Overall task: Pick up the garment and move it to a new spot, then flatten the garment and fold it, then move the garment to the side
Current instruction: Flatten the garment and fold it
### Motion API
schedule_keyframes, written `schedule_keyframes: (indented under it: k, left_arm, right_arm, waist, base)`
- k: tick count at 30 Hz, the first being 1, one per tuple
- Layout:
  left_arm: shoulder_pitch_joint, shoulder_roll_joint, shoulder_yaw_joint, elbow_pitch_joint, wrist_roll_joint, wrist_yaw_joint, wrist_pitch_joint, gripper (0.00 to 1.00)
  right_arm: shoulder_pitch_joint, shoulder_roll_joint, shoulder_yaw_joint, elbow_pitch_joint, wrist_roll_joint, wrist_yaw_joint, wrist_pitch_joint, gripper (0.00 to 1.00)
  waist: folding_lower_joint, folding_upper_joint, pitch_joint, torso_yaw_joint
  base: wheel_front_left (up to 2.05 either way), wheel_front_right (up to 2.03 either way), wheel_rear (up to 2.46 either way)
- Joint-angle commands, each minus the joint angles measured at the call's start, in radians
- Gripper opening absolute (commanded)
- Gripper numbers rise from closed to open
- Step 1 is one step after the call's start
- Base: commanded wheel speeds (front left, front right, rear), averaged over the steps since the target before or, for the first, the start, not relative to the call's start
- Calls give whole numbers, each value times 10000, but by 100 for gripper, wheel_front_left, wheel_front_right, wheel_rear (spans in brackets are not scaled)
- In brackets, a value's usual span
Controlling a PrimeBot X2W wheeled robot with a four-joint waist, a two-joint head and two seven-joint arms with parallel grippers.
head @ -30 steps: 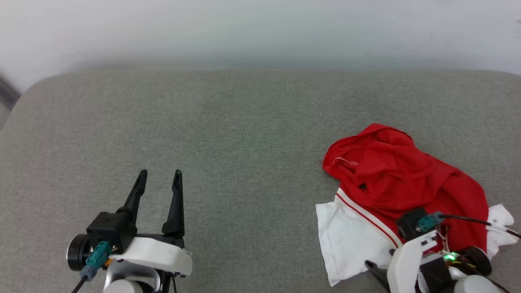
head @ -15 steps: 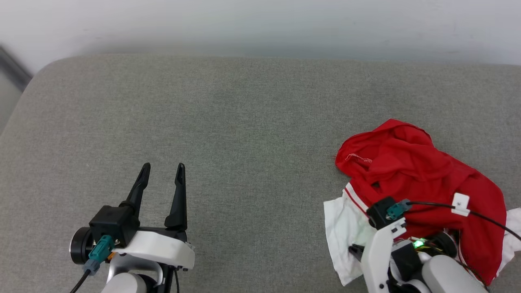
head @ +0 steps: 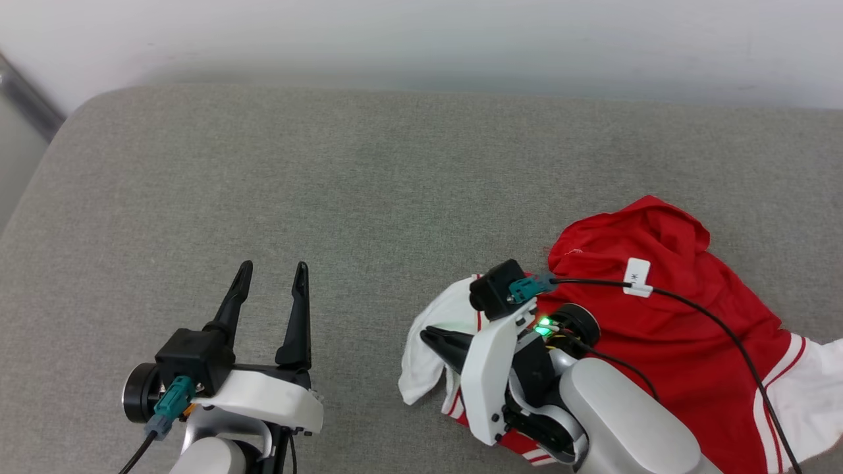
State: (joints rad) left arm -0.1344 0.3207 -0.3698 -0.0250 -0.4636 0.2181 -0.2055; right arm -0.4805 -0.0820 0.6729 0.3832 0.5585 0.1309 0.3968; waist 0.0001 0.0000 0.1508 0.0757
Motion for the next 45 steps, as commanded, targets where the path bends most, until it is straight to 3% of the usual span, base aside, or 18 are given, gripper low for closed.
schedule_keyframes:
  k: [1, 12, 13, 14, 22, 26, 31, 35, 41, 45]
  left_arm:
    - [-139, -36, -18, 31, -21, -57, -43, 100]
    - [-377, -305, -175, 374, -52, -180, -264, 100]
    - [-377, -303, -153, 396, -62, -183, -278, 100]
    - [-380, -307, -138, 427, -73, -186, -294, 100]
    - [-160, -214, -60, 603, -142, -131, -354, 100]
    - [28, -116, 23, 631, -172, -68, -363, 100]
    - [288, -9, 63, 526, -213, 75, -287, 100]
    - [485, 116, 137, 380, -237, 178, -224, 100]
    - [753, 315, 207, 195, -238, 327, -107, 100]
    - [935, 388, 192, 177, -274, 363, -15, 100]
  right_arm:
    - [-182, 88, 128, 102, 90, -2, -113, 0]
    - [-934, 307, 1255, 2351, 1060, -3, -1132, 1]
    - [-953, 310, 1330, 2493, 1108, -3, -1234, 44]
    - [-983, 314, 1378, 2570, 1185, -3, -1392, 100]
    - [-800, 35, 1637, 1796, 1872, -3, -3384, 100]
    - [-627, -313, 1014, 1343, 1613, -3, -4576, 100]
    - [-114, -727, -709, 1257, 612, -3, -5738, 100]
    - [545, -952, -2517, 924, -397, -3, -6067, 100]
    - [1945, -1129, -5149, -355, -1727, -4, -5721, 100]
    - [3123, -863, -6561, -1736, -2512, -4, -5073, 100]
  waist:
    - [-1, 0, 62, 99]
    - [-1, 0, 435, 508]
    - [-1, 0, 444, 488]
    - [-1, 0, 446, 463]
    - [-1, 0, 17, 165]
    - [-1, 0, -293, -17]
    - [-1, 0, -681, -154]
    - [-1, 0, -853, -279]
    - [-1, 0, -1015, -487]
    - [-1, 0, -1163, -611]
  base:
    - [0, 0, 0]
    - [0, 0, 0]
    - [0, 0, 0]
    - [0, 0, 0]
    - [0, 0, 0]
    - [0, 0, 0]
    - [0, 0, 0]
    - [0, 0, 0]
    - [0, 0, 0]
    - [0, 0, 0]
